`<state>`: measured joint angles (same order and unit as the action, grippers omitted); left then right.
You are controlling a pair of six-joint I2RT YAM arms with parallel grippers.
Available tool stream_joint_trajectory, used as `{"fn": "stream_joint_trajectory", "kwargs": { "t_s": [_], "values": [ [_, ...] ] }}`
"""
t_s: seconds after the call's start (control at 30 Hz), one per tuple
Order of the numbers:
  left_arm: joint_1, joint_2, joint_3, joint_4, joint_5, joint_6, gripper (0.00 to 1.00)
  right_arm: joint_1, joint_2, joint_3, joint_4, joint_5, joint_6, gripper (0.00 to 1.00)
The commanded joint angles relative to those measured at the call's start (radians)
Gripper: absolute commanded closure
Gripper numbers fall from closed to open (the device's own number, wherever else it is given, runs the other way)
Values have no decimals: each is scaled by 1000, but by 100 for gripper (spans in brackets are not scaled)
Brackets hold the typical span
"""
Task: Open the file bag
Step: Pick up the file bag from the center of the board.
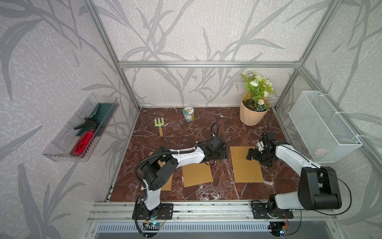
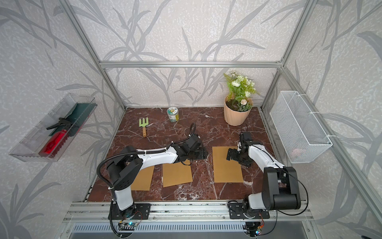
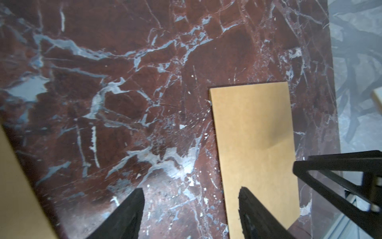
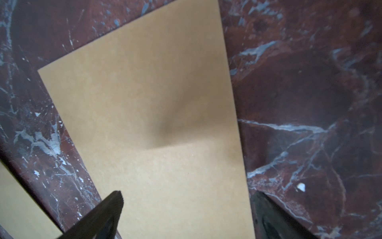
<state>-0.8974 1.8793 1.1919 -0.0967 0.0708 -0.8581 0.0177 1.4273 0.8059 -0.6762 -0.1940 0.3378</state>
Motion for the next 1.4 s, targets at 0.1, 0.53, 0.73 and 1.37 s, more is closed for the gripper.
{"fn": "stream_joint_trajectory", "kwargs": {
  "t_s": [0.1, 0.53, 0.73, 1.37],
  "values": [
    [-11, 62, 57, -5, 17, -30, 32, -18, 36, 4, 7, 0, -30, 1],
    [-13, 117, 97, 8, 51, -46, 35, -28, 112, 17, 20, -33, -56, 1],
    [-12, 124, 96, 9, 57, -51, 36, -28, 139, 14, 33, -100, -71, 1],
    [-9, 165, 80, 91, 138, -94, 36, -18, 179, 24, 6, -159, -98, 1]
  ]
}}
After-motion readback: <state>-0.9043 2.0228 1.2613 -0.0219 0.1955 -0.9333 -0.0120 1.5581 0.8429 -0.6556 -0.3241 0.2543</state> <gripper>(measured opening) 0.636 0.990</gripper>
